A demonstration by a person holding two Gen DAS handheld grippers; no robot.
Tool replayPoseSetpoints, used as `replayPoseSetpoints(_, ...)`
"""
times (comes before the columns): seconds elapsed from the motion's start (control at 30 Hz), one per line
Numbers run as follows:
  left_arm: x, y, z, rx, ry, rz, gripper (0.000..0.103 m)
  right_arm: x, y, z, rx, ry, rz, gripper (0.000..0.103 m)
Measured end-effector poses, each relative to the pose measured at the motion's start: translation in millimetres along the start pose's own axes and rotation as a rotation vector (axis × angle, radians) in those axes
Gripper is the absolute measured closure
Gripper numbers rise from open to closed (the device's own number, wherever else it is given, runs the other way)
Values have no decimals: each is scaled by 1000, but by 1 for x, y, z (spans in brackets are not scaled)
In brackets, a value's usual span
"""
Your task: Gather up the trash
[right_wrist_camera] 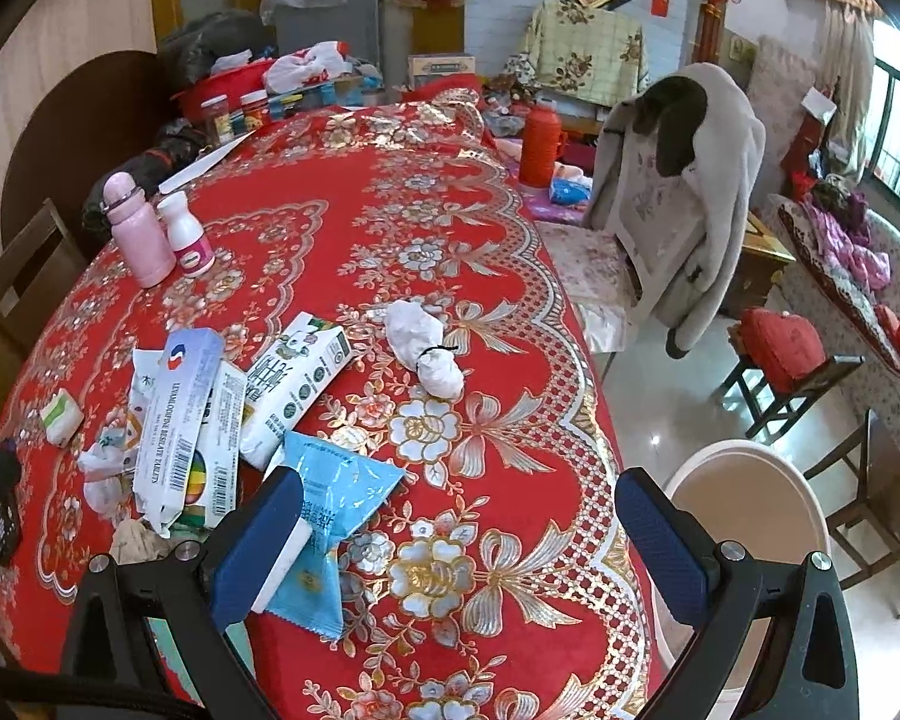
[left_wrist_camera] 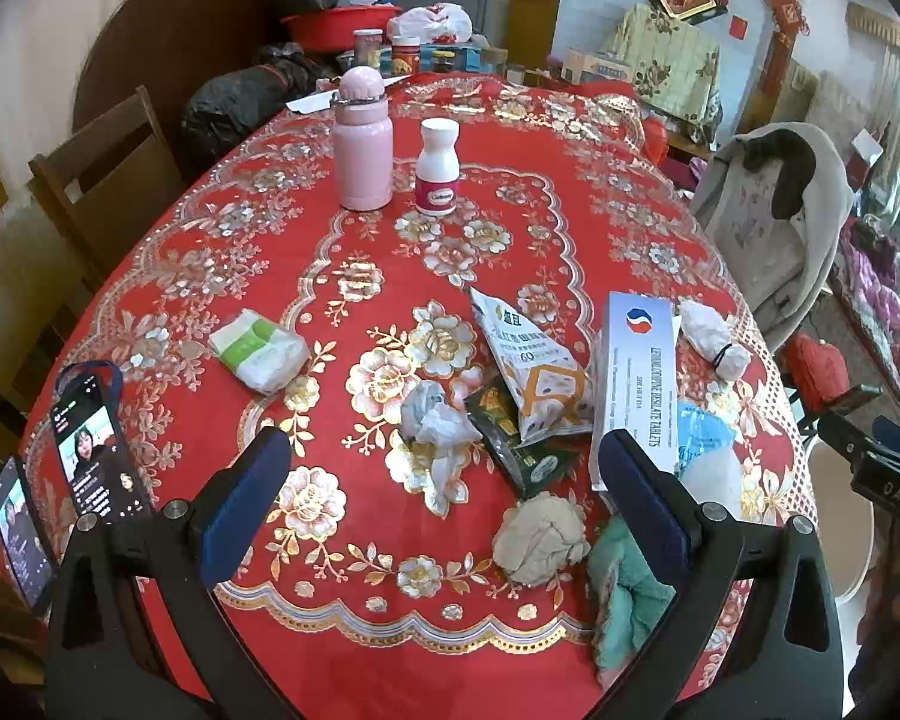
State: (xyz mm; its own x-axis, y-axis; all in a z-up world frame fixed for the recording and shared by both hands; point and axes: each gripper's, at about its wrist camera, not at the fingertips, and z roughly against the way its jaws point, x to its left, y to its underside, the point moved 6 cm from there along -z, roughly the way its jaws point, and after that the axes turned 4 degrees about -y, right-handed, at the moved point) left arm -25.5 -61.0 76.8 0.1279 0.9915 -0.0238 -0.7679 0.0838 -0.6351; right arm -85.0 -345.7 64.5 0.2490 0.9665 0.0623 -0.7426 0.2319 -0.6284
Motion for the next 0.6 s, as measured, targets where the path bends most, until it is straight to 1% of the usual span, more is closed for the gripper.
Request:
replayPoseSetpoints(0.2, -5, 0, -6, 19, 18, 5, 1, 1, 5, -3, 24, -15, -5, 0)
replayPoseSetpoints(0.43, -15, -1, -10, 31, 35, -7, 1, 7, 9, -7, 50, -14, 21, 0)
replayPoseSetpoints(0.6, -22, -1, -13, 39, 30, -20, 1, 8, 13, -10, 69, -34, 19, 0)
